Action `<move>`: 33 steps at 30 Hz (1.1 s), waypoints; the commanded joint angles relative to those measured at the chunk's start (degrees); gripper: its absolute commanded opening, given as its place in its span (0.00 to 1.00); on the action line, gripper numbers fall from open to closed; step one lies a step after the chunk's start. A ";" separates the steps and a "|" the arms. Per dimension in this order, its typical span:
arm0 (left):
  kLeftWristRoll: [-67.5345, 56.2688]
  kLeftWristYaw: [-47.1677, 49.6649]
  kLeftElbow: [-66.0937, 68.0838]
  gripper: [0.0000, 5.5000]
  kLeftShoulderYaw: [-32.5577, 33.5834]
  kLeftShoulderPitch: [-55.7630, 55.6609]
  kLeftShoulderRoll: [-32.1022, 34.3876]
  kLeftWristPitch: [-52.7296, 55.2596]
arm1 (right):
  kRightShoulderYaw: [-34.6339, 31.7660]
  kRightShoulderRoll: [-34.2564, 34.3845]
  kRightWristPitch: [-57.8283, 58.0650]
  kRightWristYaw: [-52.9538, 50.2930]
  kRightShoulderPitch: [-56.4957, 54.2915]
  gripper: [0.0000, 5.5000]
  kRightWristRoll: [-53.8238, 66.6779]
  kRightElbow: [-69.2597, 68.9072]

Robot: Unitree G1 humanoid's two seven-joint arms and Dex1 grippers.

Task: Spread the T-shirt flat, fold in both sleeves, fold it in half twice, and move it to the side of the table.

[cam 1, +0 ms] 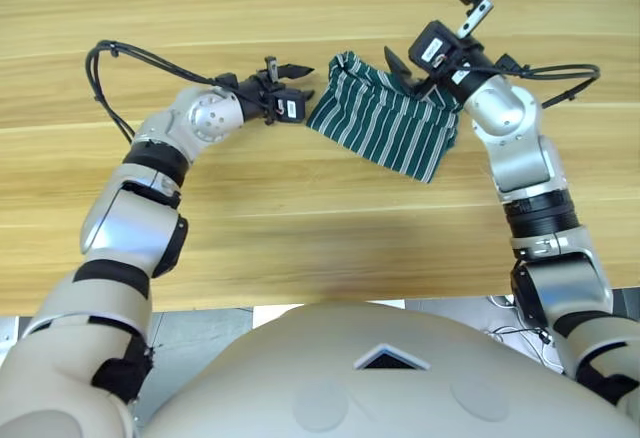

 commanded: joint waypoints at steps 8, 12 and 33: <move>-1.68 -5.88 -14.22 0.32 -1.12 5.68 2.93 1.17 | 1.33 1.16 -1.41 -0.99 -1.15 0.97 -1.04 2.92; 7.37 -3.95 -13.96 0.32 -5.60 6.51 3.46 6.22 | 1.39 1.60 -1.50 -0.98 -1.24 0.97 -0.71 2.93; 17.77 4.13 -10.72 0.32 -15.22 3.99 2.34 11.28 | 5.70 5.06 -3.49 2.14 -1.44 0.97 0.12 6.00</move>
